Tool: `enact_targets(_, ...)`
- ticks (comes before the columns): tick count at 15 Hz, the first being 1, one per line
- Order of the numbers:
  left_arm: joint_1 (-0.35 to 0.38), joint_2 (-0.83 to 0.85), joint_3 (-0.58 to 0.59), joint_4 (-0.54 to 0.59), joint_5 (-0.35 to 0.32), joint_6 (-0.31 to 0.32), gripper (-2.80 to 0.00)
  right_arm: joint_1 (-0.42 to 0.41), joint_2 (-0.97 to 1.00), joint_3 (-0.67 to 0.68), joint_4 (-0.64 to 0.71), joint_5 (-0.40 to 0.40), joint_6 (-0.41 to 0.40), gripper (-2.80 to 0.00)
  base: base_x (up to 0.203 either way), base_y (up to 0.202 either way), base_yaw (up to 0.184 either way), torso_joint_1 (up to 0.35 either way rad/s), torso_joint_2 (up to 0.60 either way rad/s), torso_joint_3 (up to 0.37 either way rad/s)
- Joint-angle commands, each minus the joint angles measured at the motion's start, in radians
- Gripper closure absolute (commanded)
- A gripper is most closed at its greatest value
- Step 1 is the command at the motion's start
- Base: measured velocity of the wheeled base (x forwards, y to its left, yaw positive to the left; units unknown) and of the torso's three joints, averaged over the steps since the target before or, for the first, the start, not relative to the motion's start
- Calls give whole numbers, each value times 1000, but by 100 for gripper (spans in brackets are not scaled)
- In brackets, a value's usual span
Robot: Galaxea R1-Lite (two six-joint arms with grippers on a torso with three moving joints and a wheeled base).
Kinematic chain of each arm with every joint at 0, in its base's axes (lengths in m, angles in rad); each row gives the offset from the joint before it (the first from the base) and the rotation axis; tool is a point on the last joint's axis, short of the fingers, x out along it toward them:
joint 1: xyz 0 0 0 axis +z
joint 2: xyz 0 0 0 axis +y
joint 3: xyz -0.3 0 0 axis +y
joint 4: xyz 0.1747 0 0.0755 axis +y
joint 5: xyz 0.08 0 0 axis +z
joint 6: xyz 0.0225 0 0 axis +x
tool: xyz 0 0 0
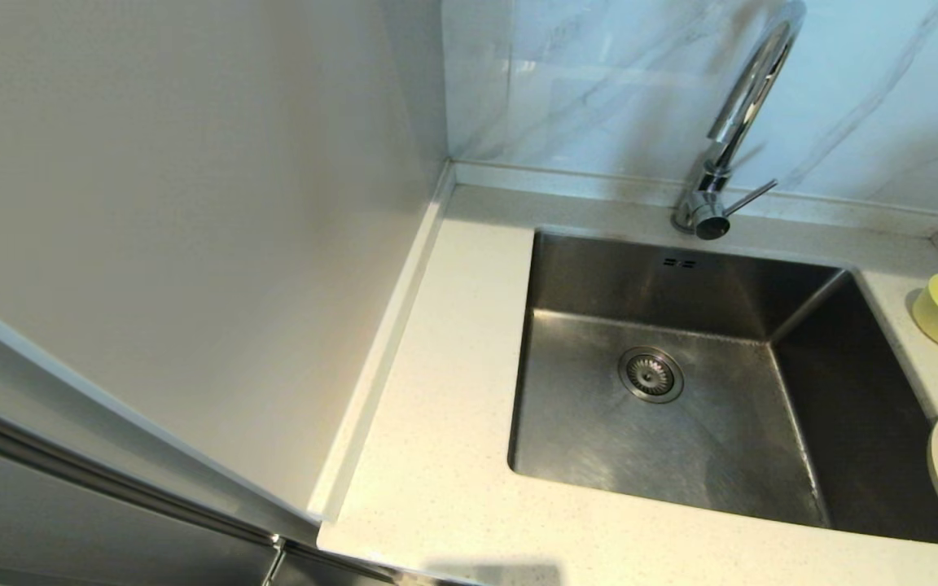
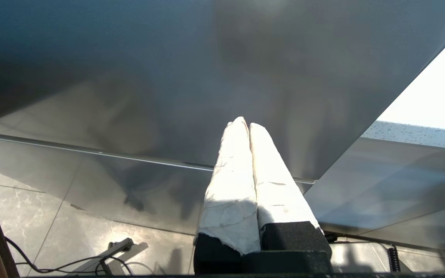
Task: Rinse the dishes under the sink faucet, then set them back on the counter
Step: Turn on the faucet
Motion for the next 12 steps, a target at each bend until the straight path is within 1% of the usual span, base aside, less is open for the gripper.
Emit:
enact_targets(1, 0, 0, 0, 0, 0, 0, 0, 0, 1, 1, 5, -1, 0, 0, 0, 0, 0, 0, 0, 0)
enact_targets(3, 0, 0, 0, 0, 0, 0, 0, 0, 24, -64, 23, -7, 13, 0, 0, 0, 0, 0, 0, 0)
enact_targets(4, 0, 0, 0, 0, 0, 0, 0, 0, 78, -105, 33, -8, 56, 0, 0, 0, 0, 0, 0, 0)
enact_targets(5, 0, 0, 0, 0, 0, 0, 0, 0, 161, -161, 37, -7, 127, 0, 0, 0, 0, 0, 0, 0)
enact_targets(8, 0, 0, 0, 0, 0, 0, 0, 1, 434, -408, 50, 20, 438, 0, 0, 0, 0, 0, 0, 0)
enact_targets(12, 0, 0, 0, 0, 0, 0, 0, 1, 723, -701, 108, 56, 757, 0, 0, 0, 0, 0, 0, 0)
